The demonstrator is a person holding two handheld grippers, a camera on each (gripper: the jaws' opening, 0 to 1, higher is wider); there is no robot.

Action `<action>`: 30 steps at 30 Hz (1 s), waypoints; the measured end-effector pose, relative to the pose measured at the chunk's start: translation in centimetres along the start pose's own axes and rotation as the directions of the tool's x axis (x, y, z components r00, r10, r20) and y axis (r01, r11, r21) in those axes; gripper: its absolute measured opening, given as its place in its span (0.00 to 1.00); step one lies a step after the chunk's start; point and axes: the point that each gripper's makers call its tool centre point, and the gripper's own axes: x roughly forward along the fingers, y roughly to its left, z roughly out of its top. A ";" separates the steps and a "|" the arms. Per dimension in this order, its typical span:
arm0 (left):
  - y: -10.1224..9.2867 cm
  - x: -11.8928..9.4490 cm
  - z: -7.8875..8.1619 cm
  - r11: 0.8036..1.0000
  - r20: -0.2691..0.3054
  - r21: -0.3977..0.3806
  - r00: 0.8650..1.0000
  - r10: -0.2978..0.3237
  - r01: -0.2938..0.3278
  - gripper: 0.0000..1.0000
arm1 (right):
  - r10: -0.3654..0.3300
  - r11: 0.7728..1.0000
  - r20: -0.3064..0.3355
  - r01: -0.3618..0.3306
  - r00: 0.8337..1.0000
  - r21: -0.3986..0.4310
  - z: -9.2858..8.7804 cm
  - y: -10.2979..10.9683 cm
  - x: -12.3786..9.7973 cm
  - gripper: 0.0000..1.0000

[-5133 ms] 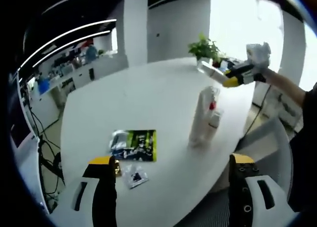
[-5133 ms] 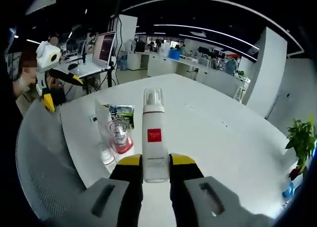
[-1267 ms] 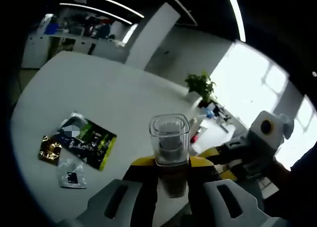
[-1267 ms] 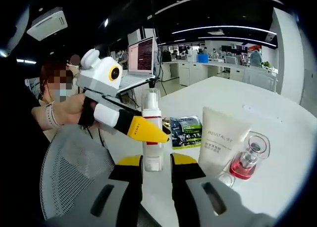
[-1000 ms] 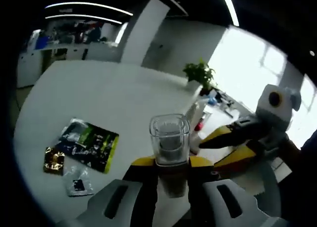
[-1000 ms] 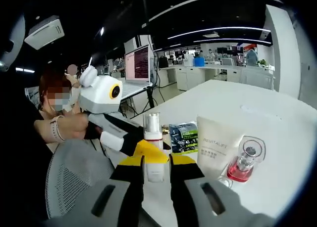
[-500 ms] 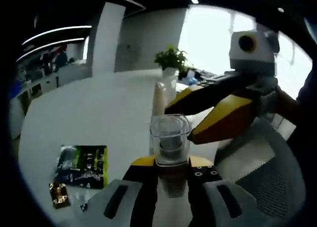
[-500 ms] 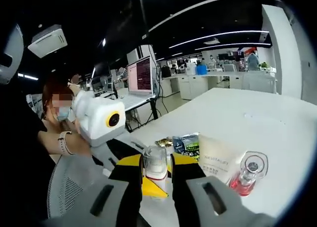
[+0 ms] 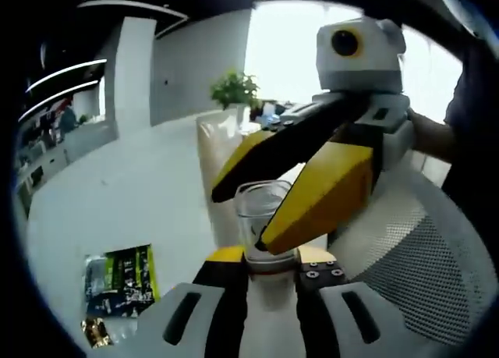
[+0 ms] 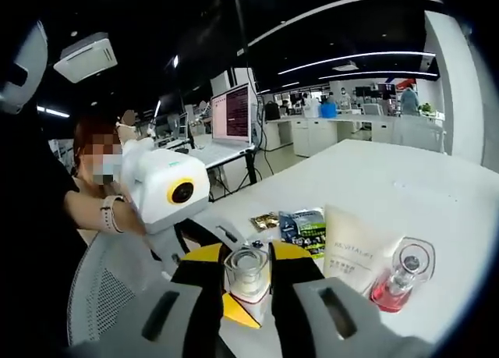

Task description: Arrange the skincare products in the storage area until every visible bottle or jar stands upright without overlapping.

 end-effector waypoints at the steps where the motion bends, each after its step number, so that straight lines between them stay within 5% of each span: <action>1: 0.1 0.2 -0.1 1.000 -0.006 -0.009 1.000 0.001 -0.001 0.19 | -0.008 1.000 -0.001 0.008 1.000 0.000 -0.1 -0.1 0.1 0.21; 15: 1.7 0.7 -2.4 0.998 -0.119 -0.008 0.991 0.060 -0.061 0.27 | -0.062 0.998 -0.006 0.062 0.998 -0.001 -2.0 -1.3 0.8 0.19; 30: 1.5 1.4 -3.7 0.998 -0.173 0.037 0.984 0.051 -0.046 0.17 | -0.091 0.996 -0.015 0.091 0.996 -0.002 -3.3 -1.8 1.0 0.20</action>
